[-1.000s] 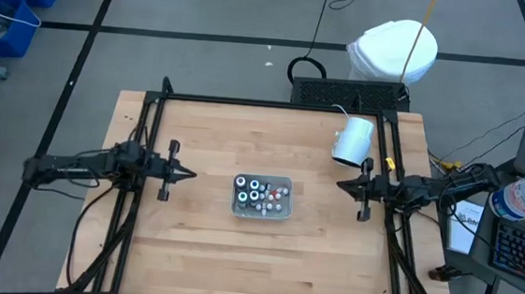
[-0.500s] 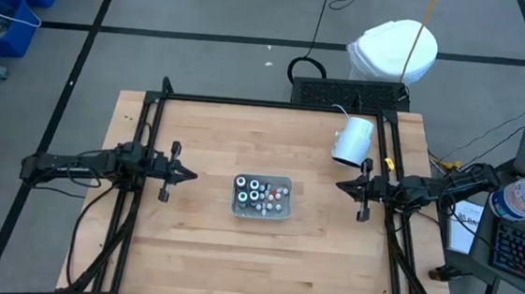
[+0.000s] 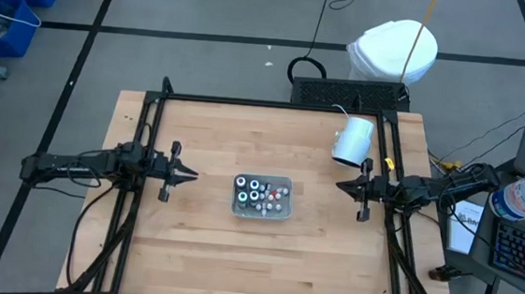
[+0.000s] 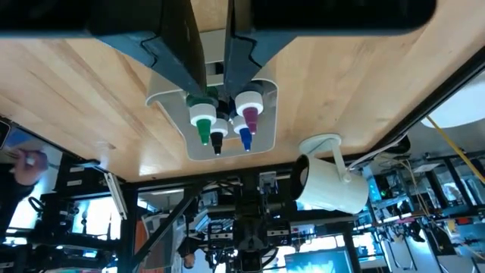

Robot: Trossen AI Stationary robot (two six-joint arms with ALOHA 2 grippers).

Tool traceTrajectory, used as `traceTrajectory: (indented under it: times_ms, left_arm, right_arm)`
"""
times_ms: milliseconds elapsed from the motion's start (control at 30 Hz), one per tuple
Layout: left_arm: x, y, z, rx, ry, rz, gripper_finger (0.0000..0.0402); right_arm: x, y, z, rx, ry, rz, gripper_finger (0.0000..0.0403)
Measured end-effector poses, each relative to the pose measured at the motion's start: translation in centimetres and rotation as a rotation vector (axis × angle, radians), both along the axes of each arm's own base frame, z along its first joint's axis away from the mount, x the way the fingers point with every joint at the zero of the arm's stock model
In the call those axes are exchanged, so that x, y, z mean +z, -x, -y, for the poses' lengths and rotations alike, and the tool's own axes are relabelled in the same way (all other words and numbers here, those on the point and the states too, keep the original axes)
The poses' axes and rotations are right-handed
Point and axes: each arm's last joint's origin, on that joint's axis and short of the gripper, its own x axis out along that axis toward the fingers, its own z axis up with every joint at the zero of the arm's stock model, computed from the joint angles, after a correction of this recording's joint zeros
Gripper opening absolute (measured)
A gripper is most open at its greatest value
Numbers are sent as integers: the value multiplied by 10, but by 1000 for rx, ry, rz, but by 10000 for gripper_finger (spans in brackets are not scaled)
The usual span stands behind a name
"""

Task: Pick & Place food coloring
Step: Return to Home Position

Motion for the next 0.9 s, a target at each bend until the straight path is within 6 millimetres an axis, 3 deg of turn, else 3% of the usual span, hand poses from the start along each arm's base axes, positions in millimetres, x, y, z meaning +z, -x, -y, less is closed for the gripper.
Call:
traceTrajectory:
  times_ms: [900]
  left_arm:
    - [0,0,0,1,-1,2,51]
  right_arm:
    - [0,0,0,0,0,0,0]
